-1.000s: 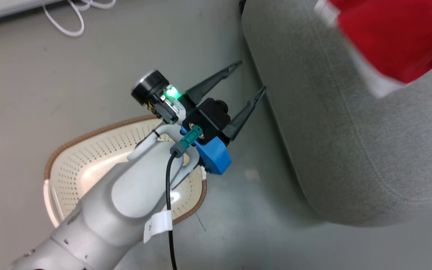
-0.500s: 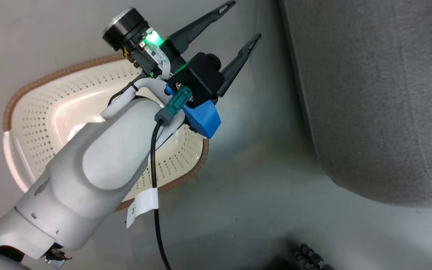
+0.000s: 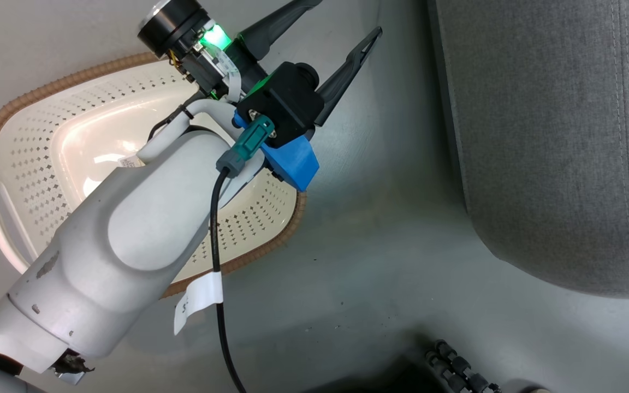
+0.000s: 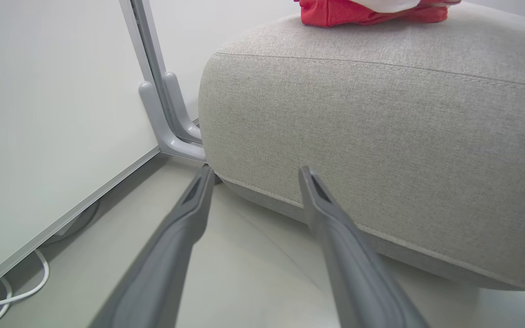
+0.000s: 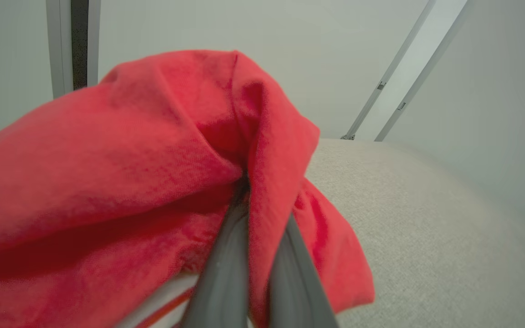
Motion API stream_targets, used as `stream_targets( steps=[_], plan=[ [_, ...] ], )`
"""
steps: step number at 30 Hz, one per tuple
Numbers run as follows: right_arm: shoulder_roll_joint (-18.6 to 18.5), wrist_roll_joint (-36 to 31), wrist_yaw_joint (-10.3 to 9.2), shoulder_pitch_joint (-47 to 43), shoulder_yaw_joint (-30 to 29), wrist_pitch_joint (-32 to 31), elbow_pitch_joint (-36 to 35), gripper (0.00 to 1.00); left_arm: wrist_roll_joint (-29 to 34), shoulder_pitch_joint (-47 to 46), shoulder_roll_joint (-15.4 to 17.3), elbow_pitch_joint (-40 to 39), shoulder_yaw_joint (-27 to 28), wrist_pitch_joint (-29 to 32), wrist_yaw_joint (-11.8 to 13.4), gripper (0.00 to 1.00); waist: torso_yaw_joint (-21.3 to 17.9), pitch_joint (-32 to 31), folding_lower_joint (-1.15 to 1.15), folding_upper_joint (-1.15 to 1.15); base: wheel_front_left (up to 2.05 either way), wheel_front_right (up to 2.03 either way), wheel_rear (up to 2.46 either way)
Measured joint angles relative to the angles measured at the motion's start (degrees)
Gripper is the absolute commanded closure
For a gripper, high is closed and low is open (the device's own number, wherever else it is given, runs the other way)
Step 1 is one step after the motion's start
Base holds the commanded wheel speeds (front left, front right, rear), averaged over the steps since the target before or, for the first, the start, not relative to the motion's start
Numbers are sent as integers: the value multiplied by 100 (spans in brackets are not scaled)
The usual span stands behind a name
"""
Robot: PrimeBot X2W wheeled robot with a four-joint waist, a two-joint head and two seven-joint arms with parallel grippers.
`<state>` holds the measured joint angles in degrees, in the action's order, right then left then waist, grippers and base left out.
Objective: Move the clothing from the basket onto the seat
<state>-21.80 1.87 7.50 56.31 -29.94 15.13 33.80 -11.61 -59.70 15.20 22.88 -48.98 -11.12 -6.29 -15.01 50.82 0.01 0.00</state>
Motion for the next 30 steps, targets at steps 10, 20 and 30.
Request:
stream_targets(
  steps=[10,20,30],
  plan=[
    [189,-12,0,-572,87,-1,-533,0,-125,201,-60,67,-47,-147,81,0,-55,-377,0,0,0,0,0],
    [519,-31,0,-1887,639,-1,-2292,0,-526,866,-319,389,182,-370,289,0,19,-1403,-1,0,0,0,0],
    [844,171,0,-2598,2101,-1,-2971,0,-683,1896,-370,-158,1206,-389,586,0,365,-2542,-2,0,0,0,0]
  ],
)
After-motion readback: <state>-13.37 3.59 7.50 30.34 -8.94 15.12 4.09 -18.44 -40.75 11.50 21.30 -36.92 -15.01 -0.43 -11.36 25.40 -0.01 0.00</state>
